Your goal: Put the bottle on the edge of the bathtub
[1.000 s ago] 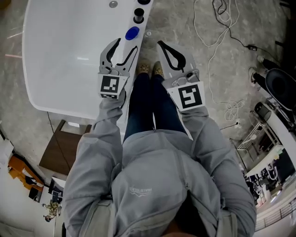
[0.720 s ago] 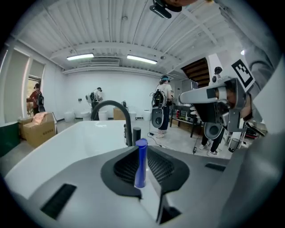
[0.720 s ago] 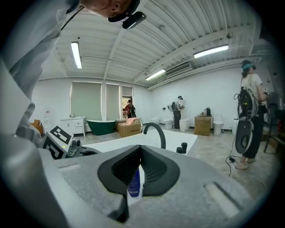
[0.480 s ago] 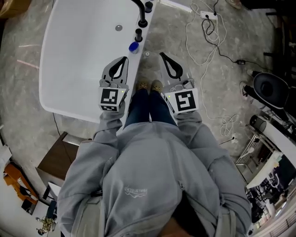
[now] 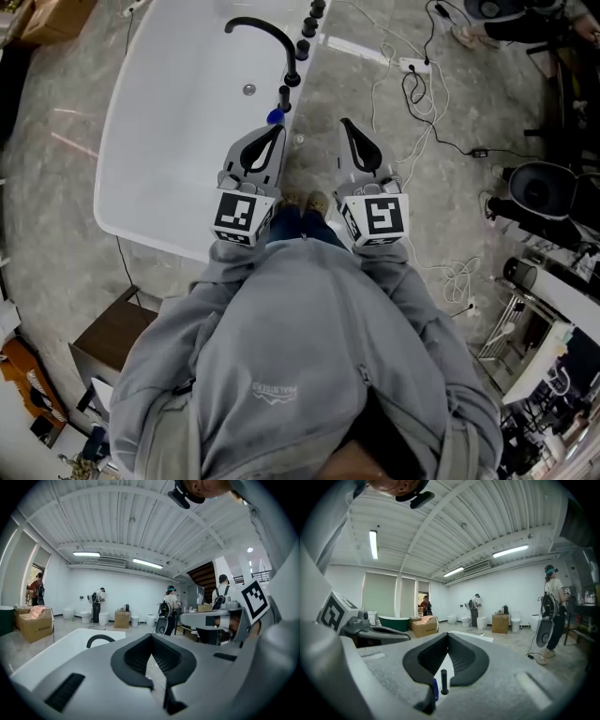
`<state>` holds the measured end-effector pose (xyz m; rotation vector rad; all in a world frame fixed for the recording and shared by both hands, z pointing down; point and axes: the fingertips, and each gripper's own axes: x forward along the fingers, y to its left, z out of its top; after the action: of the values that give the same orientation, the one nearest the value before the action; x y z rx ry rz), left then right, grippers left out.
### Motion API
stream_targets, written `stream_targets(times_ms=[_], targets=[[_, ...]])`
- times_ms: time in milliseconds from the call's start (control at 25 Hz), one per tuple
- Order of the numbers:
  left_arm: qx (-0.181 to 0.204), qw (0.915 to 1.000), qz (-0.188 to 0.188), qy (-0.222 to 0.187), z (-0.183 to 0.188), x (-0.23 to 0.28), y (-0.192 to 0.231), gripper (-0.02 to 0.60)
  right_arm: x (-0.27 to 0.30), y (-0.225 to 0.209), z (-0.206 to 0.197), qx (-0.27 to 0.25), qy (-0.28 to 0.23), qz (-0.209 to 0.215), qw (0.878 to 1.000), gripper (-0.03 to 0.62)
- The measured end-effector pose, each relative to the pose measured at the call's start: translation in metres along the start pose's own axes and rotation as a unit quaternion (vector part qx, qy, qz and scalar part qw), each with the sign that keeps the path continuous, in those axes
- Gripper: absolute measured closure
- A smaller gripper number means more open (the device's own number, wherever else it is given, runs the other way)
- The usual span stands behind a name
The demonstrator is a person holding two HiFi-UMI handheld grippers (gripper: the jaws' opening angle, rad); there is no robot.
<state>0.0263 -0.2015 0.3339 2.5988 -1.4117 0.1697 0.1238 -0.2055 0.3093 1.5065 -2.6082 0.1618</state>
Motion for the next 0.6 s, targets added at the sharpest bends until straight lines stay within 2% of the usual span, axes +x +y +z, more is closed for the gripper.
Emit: stream_targets(times_ms=[160, 320, 600], targets=[[0.000, 0.9995, 0.007, -0.030, 0.043, -0.005, -0.016, 0.576, -0.014, -0.002, 0.028, -0.012, -0.020, -0.012, 1.000, 0.592], [0.021, 0.9977, 0.017, -0.062, 0.083, -0.009, -0.028, 0.576, -0.031, -0.008, 0.057, -0.021, -0.044, -0.030, 0.998, 0.592], [0.034, 0.9970, 0.004, -0.070, 0.116, -0.016, -0.052, 0.577, -0.062, -0.020, 0.090, -0.026, -0.064, -0.056, 0.996, 0.592]])
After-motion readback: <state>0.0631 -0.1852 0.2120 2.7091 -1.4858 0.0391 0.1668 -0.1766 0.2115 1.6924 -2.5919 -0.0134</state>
